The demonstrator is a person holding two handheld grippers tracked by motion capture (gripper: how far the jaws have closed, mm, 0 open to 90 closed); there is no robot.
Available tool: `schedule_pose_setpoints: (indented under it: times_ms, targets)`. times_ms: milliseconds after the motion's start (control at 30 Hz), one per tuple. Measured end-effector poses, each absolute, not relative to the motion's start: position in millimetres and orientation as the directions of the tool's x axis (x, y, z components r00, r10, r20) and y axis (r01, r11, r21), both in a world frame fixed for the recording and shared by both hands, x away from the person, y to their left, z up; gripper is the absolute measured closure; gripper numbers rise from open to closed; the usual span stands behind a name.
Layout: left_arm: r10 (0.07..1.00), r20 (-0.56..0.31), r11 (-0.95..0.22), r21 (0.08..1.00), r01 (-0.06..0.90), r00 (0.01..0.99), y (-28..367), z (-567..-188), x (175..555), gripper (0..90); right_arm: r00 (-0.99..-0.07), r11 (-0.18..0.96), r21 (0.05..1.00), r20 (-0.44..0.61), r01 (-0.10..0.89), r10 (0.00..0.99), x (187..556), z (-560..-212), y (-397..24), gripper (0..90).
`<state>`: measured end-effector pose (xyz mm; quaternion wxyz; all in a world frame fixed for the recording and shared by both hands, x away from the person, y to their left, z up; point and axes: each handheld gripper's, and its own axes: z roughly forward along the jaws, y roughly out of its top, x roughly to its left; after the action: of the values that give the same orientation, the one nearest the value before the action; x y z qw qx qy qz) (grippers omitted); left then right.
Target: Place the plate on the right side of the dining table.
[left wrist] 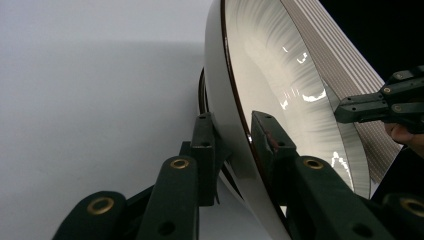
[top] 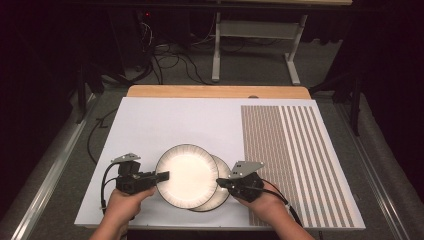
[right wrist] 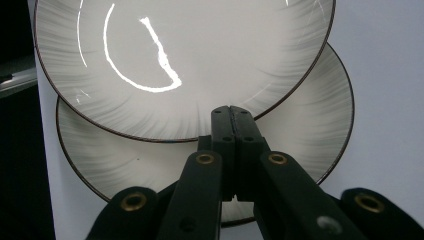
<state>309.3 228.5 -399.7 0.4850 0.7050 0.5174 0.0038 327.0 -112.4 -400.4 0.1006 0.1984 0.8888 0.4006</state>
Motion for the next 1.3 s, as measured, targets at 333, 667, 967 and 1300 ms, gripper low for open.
schedule_pose_setpoints:
  times_ms: [333,667,967,1300]
  targets:
    - [0.735,-0.443,0.032,0.779,0.627,0.513,228.0,-389.0,303.5,78.8,-0.896,0.581,0.766,-0.015,0.275,0.444,325.6,-396.8,-115.9,90.0]
    - [0.773,-0.332,0.009,0.858,0.513,0.541,229.8,-381.8,296.2,80.0,-0.879,0.532,0.8,-0.012,0.278,0.477,326.2,-386.8,-131.5,90.0]
    - [0.795,-0.271,-0.006,0.891,0.454,0.543,236.0,-378.8,293.9,80.0,-0.835,0.444,0.843,0.012,0.304,0.55,328.9,-373.0,-163.4,82.9]
    - [0.819,-0.184,-0.042,0.925,0.377,0.544,237.6,-373.1,288.0,79.9,-0.76,0.357,0.886,-0.009,0.296,0.65,326.3,-361.7,-207.3,57.5]
